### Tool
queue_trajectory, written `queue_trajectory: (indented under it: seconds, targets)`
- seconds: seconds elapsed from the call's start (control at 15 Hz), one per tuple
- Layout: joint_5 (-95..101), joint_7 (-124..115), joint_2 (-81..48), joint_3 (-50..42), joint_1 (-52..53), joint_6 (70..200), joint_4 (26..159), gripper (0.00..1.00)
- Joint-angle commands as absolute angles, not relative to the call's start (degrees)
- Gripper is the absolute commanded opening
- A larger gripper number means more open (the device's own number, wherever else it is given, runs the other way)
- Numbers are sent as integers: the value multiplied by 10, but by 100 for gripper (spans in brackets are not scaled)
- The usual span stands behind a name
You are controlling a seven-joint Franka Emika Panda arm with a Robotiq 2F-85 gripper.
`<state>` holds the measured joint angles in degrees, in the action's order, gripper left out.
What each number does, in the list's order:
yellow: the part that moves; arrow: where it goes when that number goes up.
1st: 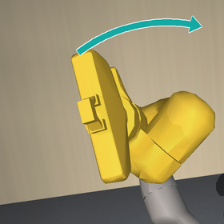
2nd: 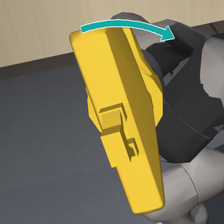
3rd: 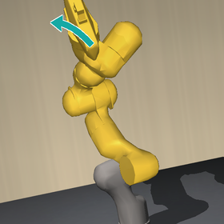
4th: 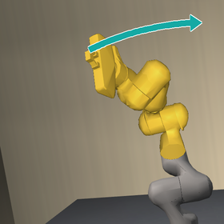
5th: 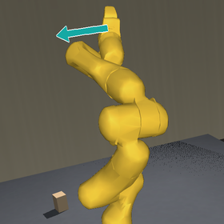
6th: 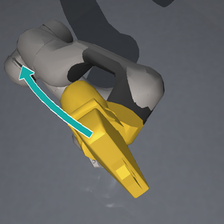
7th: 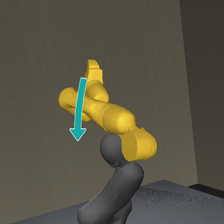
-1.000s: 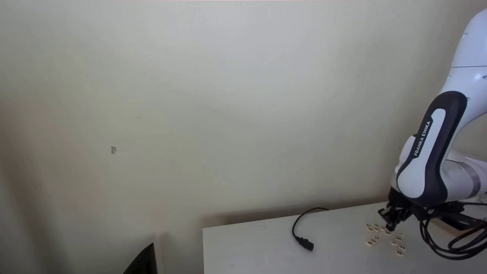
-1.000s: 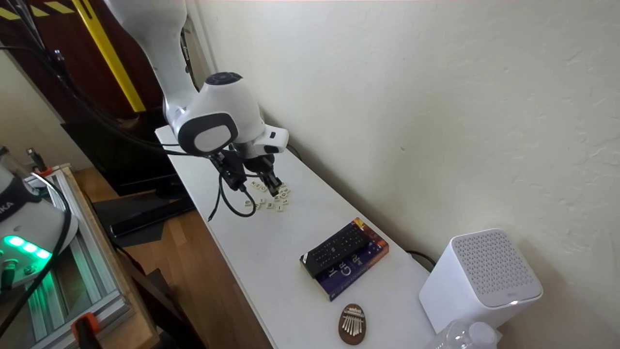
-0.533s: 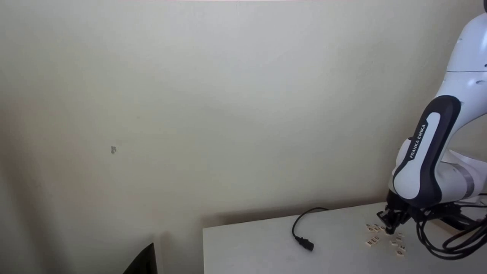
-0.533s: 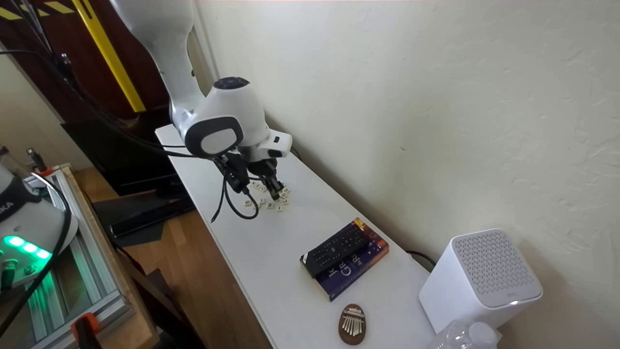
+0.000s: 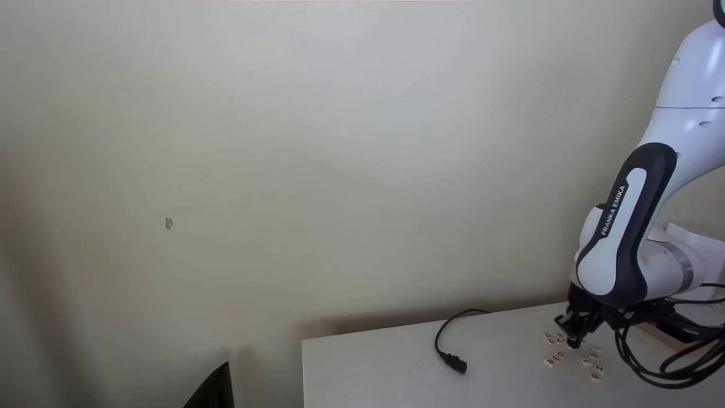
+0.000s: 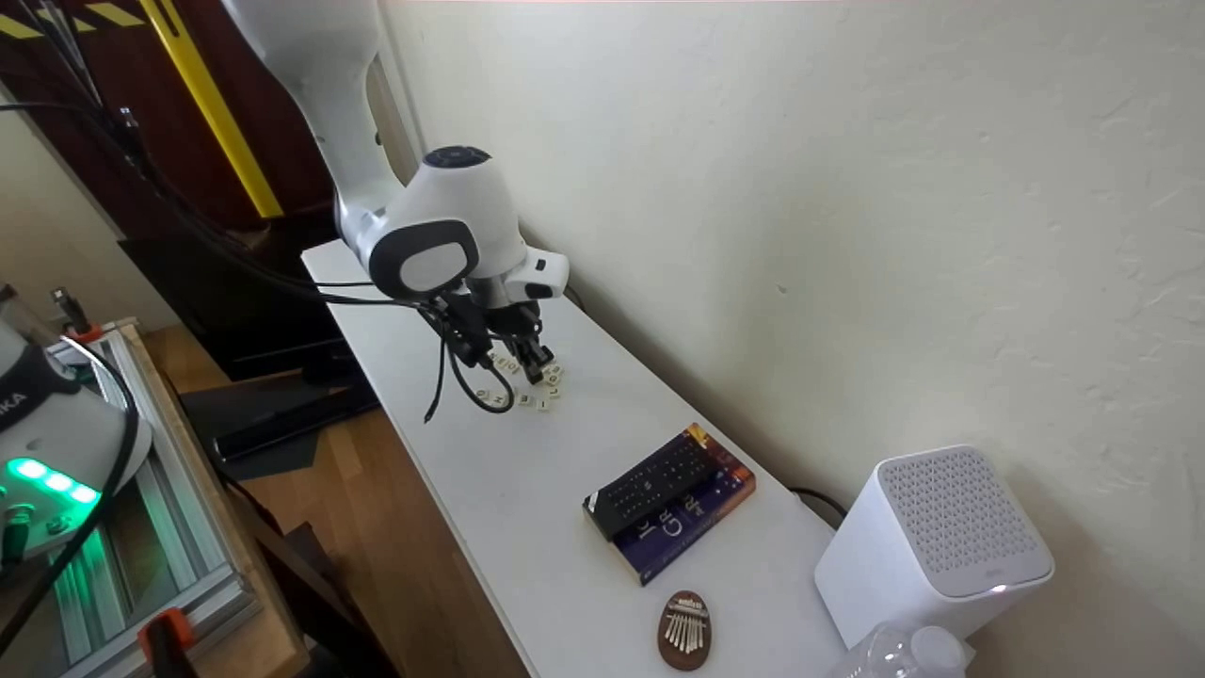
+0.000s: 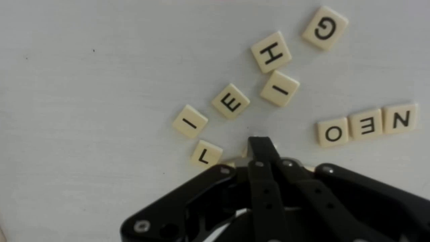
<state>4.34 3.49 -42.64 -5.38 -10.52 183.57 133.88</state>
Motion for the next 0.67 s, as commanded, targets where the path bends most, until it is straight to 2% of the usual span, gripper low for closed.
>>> queue_trajectory:
  seconds: [0.0, 0.6]
  targets:
    - [55, 60, -447, -63, -84, 1828, 1328, 0]
    - [99, 129, -445, -82, -57, 1836, 1336, 0]
